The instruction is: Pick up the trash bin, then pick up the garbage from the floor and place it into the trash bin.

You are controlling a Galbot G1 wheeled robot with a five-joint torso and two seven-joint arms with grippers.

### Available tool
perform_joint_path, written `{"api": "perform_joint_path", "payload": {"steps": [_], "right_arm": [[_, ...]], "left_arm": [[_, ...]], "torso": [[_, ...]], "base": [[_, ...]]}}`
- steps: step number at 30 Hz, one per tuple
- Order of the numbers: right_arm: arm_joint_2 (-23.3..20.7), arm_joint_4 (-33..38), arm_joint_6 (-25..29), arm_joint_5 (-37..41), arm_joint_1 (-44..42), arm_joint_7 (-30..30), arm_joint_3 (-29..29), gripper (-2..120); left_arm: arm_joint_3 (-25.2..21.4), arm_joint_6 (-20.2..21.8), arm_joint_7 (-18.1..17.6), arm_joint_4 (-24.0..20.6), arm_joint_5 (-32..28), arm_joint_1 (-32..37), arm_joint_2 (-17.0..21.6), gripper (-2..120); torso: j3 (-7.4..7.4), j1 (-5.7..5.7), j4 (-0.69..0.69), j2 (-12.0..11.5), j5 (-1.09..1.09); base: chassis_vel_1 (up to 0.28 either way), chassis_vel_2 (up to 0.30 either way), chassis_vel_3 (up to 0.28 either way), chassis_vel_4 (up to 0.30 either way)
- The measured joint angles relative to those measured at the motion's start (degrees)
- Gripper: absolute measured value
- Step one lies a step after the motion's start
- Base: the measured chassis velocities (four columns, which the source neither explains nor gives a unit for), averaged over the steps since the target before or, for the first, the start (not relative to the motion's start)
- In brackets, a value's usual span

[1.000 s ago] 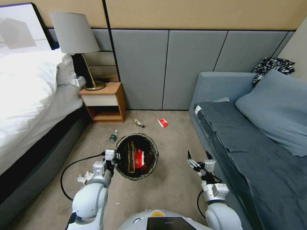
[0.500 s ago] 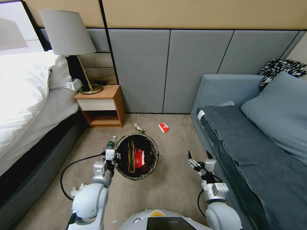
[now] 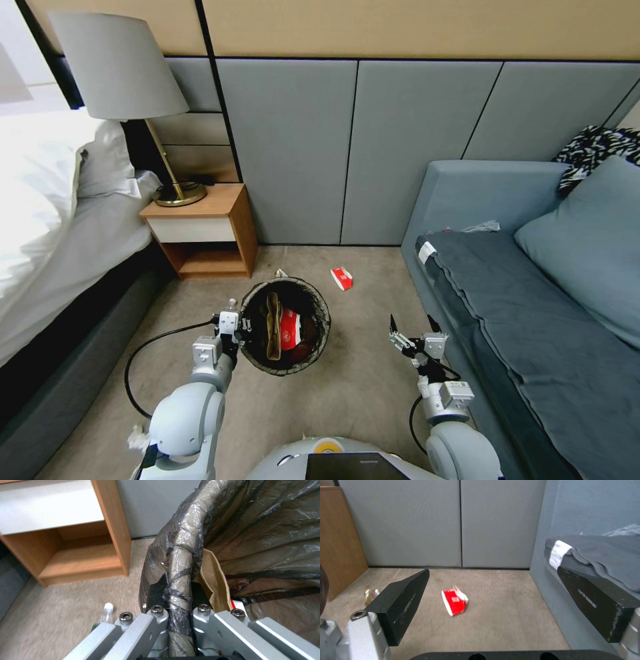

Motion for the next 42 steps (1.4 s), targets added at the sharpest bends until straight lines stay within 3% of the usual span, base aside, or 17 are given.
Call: {"api": "perform_joint_path", "payload": {"steps": [42], "right_arm": [[0.04, -1.1, 1.19, 0.29, 1.63, 0.48, -0.87, 100]], "left_arm": [[-0.38, 0.2, 0.06, 0.12, -0.23, -0.44, 0.4, 1]], "torso": [[0.0, 0.01, 0.0, -0.01, 0.01]], "base": [[-0.155, 0.156, 0.156, -0.154]]}}
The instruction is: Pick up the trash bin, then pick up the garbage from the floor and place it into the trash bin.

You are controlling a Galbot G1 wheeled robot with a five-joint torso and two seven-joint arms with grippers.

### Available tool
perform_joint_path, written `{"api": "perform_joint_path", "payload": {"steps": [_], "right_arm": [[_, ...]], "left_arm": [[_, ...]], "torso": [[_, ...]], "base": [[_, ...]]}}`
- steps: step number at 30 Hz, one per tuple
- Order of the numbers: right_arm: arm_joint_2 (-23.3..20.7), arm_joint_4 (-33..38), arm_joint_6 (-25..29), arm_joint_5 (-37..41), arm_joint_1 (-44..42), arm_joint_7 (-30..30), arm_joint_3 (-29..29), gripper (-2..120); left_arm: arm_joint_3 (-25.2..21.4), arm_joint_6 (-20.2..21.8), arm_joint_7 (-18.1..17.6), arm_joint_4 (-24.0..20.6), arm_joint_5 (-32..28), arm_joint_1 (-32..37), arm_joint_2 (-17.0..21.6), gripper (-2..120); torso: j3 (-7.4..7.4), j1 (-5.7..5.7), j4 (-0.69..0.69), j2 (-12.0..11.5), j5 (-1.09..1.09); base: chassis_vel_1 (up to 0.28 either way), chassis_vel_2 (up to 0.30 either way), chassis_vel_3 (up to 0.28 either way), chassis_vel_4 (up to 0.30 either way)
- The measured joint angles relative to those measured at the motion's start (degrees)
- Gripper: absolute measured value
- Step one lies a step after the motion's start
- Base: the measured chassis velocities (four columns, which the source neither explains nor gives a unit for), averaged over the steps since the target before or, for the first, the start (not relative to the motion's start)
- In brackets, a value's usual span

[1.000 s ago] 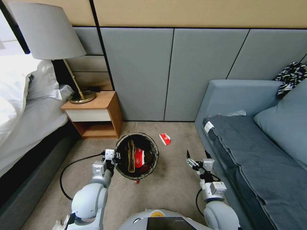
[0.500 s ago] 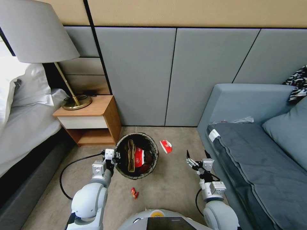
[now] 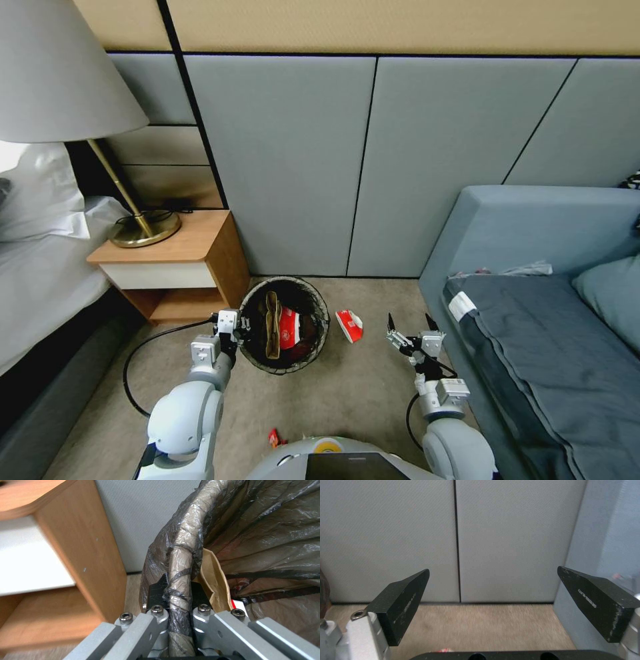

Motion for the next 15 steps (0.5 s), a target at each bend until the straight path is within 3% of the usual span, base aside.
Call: {"api": "perform_joint_path", "payload": {"steps": [15], "right_arm": [[-0.17, -0.02, -1.1, 0.15, 0.31, -0.17, 0.1, 100]], "left_arm": [[0.26, 0.08, 0.0, -0.41, 0.54, 0.33, -0.16, 1]], "torso": [[-0.01, 0.0, 0.0, 0.0, 0.0]], "base": [[-0.004, 0.005, 0.003, -0.003]]}}
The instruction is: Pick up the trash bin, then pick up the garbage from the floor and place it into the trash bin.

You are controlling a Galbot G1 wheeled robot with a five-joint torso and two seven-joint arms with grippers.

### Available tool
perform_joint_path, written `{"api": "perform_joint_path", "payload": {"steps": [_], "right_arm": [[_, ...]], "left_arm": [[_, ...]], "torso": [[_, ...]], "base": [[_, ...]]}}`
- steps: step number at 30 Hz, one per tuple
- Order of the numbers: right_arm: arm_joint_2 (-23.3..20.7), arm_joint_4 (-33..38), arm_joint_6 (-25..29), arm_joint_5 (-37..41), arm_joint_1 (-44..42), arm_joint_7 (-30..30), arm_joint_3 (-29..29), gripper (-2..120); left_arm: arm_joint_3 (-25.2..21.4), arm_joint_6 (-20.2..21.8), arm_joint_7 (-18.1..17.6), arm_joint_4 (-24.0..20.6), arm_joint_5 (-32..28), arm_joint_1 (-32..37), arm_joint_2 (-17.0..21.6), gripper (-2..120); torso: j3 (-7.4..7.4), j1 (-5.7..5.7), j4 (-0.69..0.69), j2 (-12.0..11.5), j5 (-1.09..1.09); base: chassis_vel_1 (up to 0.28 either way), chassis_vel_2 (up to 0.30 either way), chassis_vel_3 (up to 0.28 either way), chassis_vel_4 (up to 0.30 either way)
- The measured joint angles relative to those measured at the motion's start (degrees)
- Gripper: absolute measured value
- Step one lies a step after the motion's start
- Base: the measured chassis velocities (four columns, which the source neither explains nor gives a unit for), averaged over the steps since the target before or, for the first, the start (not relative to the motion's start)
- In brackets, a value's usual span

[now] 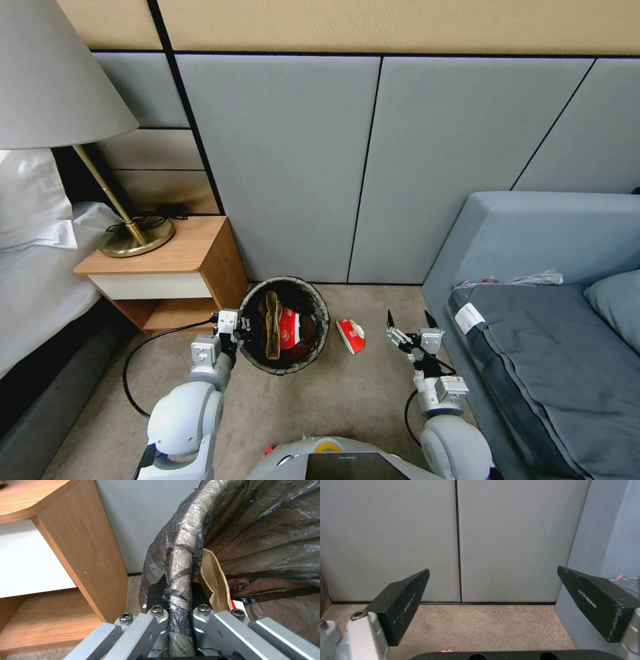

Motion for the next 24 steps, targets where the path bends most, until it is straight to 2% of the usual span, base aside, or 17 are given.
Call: {"api": "perform_joint_path", "payload": {"steps": [14, 24], "right_arm": [[-1.01, -1.47, -5.41, 2.72, 4.97, -2.9, 0.63, 100], [-7.98, -9.12, -11.98, 14.57, 16.05, -5.57, -2.77, 100]], "left_arm": [[0.56, 0.08, 0.0, -1.49, 0.86, 0.82, -0.29, 1], [0.68, 0.29, -0.07, -3.1, 1.16, 1.99, -0.51, 1]], "torso": [[0.0, 0.0, 0.0, 0.0, 0.0], [0.0, 0.0, 0.0, 0.0, 0.0]], "base": [[0.0, 0.0, 0.0, 0.0], [0.0, 0.0, 0.0, 0.0]]}}
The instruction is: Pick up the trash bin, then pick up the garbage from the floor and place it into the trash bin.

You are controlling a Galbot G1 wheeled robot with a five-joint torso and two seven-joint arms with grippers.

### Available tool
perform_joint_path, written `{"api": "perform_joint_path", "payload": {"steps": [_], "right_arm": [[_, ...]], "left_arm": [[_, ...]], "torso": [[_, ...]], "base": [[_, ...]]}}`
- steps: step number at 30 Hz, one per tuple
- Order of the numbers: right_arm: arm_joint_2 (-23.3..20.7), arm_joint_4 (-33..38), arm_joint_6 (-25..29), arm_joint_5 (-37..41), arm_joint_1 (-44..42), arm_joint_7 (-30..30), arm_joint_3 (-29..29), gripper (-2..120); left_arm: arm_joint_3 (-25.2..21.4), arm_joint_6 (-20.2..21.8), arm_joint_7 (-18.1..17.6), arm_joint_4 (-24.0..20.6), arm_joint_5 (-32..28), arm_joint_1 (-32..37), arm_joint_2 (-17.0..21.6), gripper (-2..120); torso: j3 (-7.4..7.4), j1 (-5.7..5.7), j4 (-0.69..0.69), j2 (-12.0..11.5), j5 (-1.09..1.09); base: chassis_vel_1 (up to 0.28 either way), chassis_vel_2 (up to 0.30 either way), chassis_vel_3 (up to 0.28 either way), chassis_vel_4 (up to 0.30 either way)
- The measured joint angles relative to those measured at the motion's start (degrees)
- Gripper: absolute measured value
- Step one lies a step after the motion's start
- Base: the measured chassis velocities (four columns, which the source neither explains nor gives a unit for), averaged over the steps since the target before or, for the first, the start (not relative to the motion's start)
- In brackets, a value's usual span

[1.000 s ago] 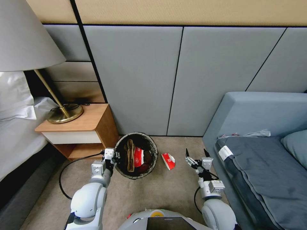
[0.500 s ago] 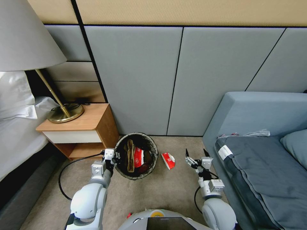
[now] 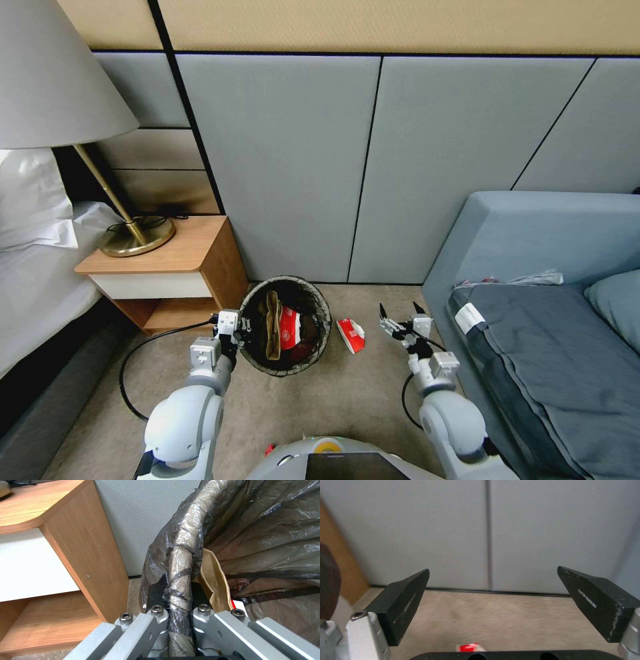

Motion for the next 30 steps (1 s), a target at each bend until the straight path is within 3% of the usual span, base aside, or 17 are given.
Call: {"api": "perform_joint_path", "payload": {"steps": [9, 30], "right_arm": [[-3.28, -8.03, -8.36, 12.49, 10.48, 0.61, -5.44, 100], [0.53, -34.06, -7.7, 8.75, 24.03, -1.53, -8.58, 100]], "left_arm": [[-0.31, 0.2, -0.09, -1.4, -0.04, 0.78, 0.03, 1], [0.39, 0.35, 0.05, -1.44, -0.39, 1.28, 0.86, 1]], "torso": [[0.0, 0.0, 0.0, 0.0, 0.0], [0.0, 0.0, 0.0, 0.0, 0.0]], "base": [[0.0, 0.0, 0.0, 0.0], [0.0, 0.0, 0.0, 0.0]]}}
